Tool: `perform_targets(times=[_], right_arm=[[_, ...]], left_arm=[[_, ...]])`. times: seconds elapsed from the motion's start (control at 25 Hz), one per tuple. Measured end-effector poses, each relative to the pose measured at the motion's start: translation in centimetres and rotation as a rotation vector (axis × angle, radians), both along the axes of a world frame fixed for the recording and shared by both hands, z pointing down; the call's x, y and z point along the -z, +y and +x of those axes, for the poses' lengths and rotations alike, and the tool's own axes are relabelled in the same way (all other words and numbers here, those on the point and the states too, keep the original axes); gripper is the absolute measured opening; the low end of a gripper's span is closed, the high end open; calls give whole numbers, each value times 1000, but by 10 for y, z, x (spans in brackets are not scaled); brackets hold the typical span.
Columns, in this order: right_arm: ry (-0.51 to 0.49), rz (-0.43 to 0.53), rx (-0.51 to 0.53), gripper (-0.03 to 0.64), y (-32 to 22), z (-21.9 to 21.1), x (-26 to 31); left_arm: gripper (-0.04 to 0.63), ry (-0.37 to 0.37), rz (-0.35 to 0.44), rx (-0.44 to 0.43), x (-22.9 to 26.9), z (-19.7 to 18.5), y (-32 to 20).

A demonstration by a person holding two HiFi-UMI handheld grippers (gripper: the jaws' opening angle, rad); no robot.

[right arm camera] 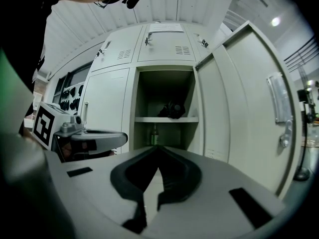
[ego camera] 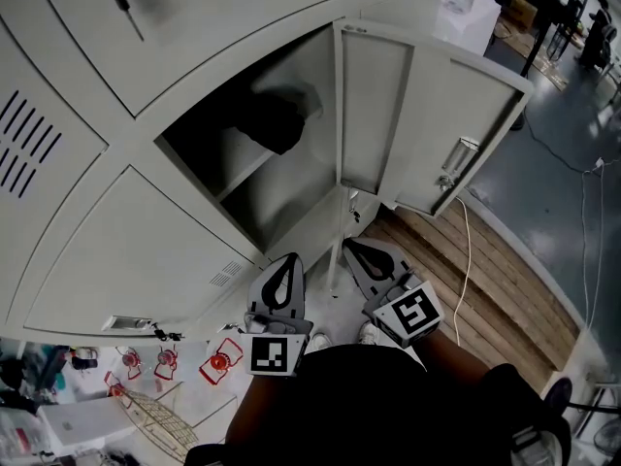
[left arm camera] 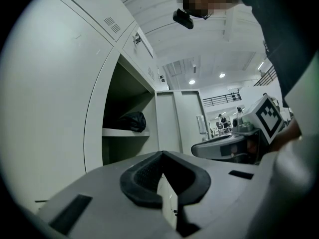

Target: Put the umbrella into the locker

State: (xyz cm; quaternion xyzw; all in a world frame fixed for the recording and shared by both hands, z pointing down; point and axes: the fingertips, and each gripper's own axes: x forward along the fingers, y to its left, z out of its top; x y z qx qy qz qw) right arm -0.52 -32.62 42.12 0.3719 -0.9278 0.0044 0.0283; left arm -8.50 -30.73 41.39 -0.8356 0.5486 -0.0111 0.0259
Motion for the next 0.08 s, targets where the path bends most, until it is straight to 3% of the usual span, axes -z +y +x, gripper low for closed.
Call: perform_targets(times=[0.08], right_arm=[[0,0,-2,-2,0,1,-1]], left_arm=[[-2,5,-1,3,0,0,0]])
